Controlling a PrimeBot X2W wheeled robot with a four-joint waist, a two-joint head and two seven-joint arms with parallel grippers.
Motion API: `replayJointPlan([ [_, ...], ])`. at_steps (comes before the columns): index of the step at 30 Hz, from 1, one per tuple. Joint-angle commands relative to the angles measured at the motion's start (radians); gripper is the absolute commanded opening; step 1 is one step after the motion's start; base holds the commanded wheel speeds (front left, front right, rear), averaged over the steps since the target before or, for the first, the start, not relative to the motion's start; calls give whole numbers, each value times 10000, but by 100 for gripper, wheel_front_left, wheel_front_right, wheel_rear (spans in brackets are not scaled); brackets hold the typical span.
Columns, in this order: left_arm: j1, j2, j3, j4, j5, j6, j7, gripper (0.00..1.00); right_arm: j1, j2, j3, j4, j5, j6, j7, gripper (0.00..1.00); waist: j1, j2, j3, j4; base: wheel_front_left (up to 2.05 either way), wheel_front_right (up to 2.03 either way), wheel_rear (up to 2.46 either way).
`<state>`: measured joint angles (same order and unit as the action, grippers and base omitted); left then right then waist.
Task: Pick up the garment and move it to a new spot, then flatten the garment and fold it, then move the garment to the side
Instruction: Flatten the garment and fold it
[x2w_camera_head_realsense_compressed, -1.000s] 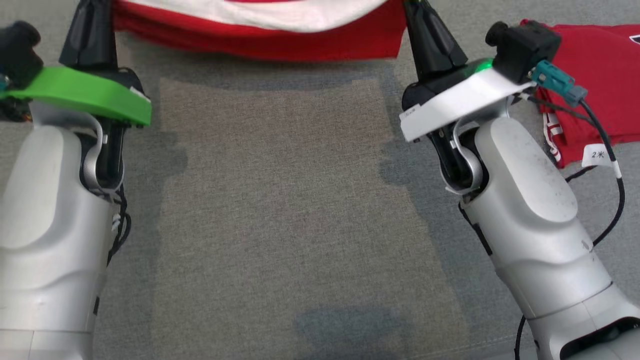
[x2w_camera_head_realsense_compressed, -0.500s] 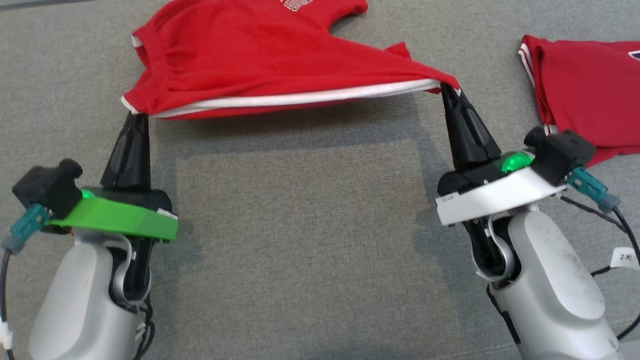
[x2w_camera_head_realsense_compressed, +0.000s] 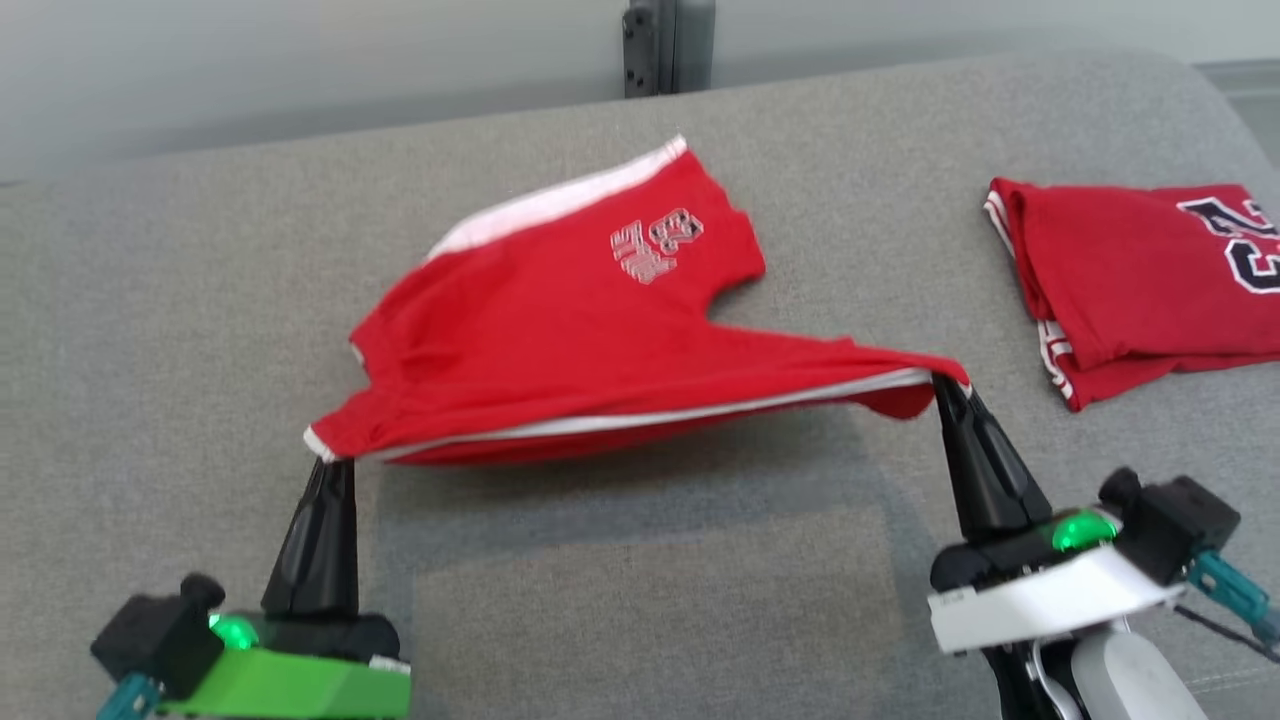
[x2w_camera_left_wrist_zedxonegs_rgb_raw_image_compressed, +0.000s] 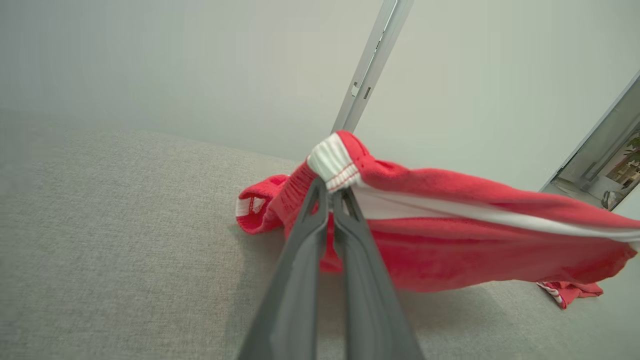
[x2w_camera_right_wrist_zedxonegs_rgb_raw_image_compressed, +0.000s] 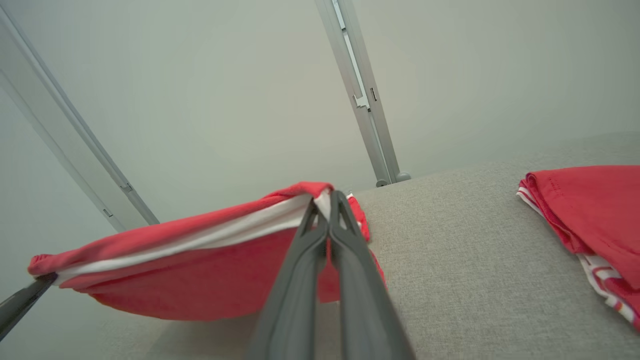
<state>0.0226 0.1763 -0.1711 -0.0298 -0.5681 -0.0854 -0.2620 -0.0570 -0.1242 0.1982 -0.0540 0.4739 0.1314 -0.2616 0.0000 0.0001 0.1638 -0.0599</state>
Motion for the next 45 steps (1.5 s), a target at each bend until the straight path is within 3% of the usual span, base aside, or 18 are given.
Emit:
replayJointPlan([
  [1,407,2,108,-225,73,115,-32,0,347,-81,-109,-237,-71,-14,-28,0,0,-1,-684,-42,0,0,0],
  [10,2146,-119,92,-1834,74,568,49,0,1785,-163,-387,-2042,-476,-15,833,0,0,-1,-1028,-89,0,0,0],
  [17,2086,-414,-280,-1592,-233,536,310,0,1672,-145,-511,-1935,-641,-14,1289,0,0,-1,-829,194,0,0,0],
  [32,-960,-962,-542,1822,-914,613,840,0,-1085,-428,-357,985,-588,-14,1442,0,0,-1,262,1182,0,0,0],
  [39,-2823,-1095,-602,3638,-977,752,1008,0,-3329,-958,394,3100,-498,-14,1538,0,0,-1,902,1595,0,0,0],
  [45,-3887,-1120,-709,4611,-829,778,890,0,-5192,-991,985,5274,-45,-14,1536,0,0,-1,1363,1866,0,0,0],
])
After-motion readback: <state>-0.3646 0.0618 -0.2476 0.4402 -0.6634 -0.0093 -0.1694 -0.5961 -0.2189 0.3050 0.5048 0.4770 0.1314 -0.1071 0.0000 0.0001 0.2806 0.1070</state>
